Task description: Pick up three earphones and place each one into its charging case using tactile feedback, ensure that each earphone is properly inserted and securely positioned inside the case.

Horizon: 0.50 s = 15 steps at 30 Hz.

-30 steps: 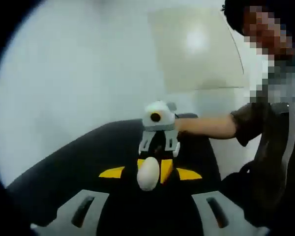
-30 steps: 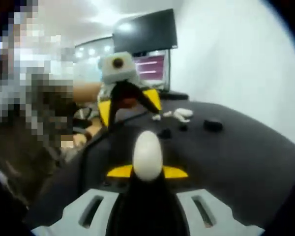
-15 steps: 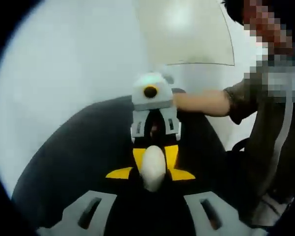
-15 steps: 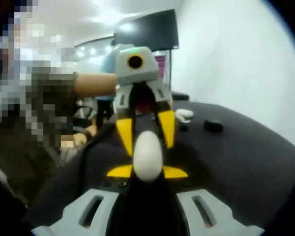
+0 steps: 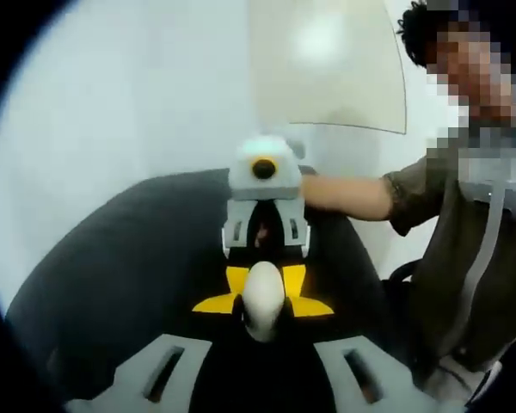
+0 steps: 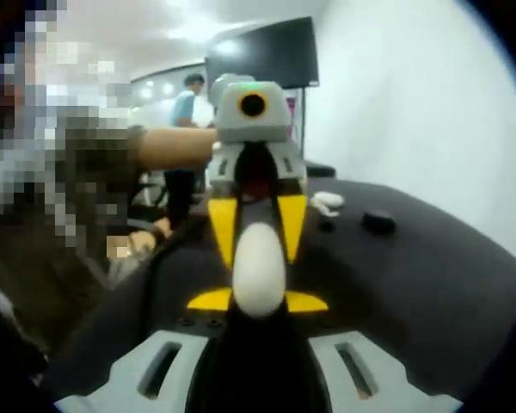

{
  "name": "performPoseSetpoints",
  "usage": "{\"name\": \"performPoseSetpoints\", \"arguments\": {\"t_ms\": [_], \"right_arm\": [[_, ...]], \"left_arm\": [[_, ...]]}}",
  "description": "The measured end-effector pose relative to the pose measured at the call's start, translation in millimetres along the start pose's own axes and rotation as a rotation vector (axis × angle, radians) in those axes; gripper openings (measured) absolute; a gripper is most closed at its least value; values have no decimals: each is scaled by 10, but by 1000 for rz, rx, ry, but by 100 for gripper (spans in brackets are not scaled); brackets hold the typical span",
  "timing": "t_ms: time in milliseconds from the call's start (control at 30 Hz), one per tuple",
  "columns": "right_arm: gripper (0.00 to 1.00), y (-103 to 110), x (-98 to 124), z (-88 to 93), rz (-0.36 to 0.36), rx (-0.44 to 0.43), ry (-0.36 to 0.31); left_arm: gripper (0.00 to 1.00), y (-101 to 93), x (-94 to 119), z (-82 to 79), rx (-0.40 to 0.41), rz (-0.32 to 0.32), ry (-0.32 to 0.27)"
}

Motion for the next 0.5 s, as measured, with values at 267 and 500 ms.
{"name": "performPoseSetpoints", "arguments": {"t_ms": [267,500], "right_arm": [[22,-32,38,-30,15,-61,-31],[23,-53,20,-5,19,-83,-20]], "left_arm": [[18,-4,14,19,0,-32,-26],[17,-23,36,125,21,-97,-81]]}}
Point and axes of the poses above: the point that each gripper's makers call its tool centre point, and the gripper's own axes: x roughly backward along the fingers, y roughly to its left, z roughly out of its underside, the point moved 8 cm from there along x, roughly backward along the fingers, and after that the axes turned 13 degrees about x, right-handed, at the moved point
